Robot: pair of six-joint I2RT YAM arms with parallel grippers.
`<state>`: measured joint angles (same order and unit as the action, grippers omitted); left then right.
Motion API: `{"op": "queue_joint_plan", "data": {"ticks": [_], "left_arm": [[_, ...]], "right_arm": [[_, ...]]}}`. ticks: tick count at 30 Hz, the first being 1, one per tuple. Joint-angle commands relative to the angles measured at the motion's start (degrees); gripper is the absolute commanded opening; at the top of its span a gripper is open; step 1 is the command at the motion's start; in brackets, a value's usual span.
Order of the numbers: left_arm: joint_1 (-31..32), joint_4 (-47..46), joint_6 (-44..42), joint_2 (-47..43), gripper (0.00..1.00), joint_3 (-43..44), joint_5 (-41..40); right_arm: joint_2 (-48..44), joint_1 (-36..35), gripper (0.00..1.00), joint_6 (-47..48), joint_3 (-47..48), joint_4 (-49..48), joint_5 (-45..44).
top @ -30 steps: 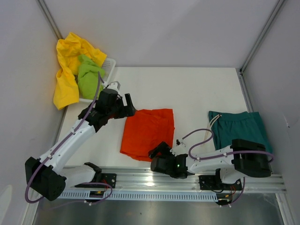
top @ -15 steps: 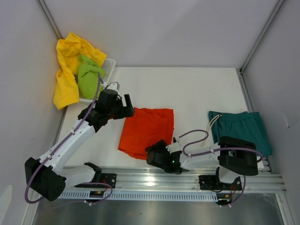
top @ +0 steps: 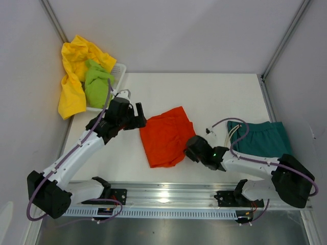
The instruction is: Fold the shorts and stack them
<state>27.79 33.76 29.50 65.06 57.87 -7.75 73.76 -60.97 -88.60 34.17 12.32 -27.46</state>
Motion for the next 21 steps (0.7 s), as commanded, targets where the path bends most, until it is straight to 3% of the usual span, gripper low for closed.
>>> {"op": "queue_joint_plan", "data": {"ticks": [1,3,5,8,10,12,14,16,21], "left_arm": [[1.12,-0.45,-0.32,0.24,0.91,-0.21,-2.71],[1.3,-1.14,-0.05,0.6,0.91,-0.47,-2.62],[1.83,-2.29,-0.05,1.3,0.91,-1.0,-2.62],[2.18,-7.11,-0.49,3.23,0.91,-2.58,-0.61],[2.27,-12.12,-1.89,5.07,0.91,-3.2,1.24],[2.27,-15.28,-3.38,8.76,0.91,-2.24,2.65],[2.27,-16.79,-4.7,10.96,0.92,-0.57,3.44],[2.36,-17.76,-6.99,13.6,0.93,0.66,3.44],[0.78,-19.96,-13.23,20.36,0.97,5.58,10.63]], "right_arm": [[-2.74,10.74,0.0,32.02,0.27,-3.35,16.7],[-0.99,13.5,0.0,45.14,3.51,3.3,21.65],[3.47,17.89,0.0,53.04,10.02,14.85,18.27],[7.61,25.15,0.03,56.86,13.99,19.41,15.68],[8.68,29.31,0.47,58.01,14.52,17.4,19.1],[9.21,33.35,0.74,57.31,15.22,15.02,20.61],[8.25,33.9,0.93,57.39,15.14,13.45,21.3],[5.62,34.51,0.99,56.96,14.0,12.04,23.41],[-2.81,36.01,0.99,51.96,3.29,3.7,34.12]]}}
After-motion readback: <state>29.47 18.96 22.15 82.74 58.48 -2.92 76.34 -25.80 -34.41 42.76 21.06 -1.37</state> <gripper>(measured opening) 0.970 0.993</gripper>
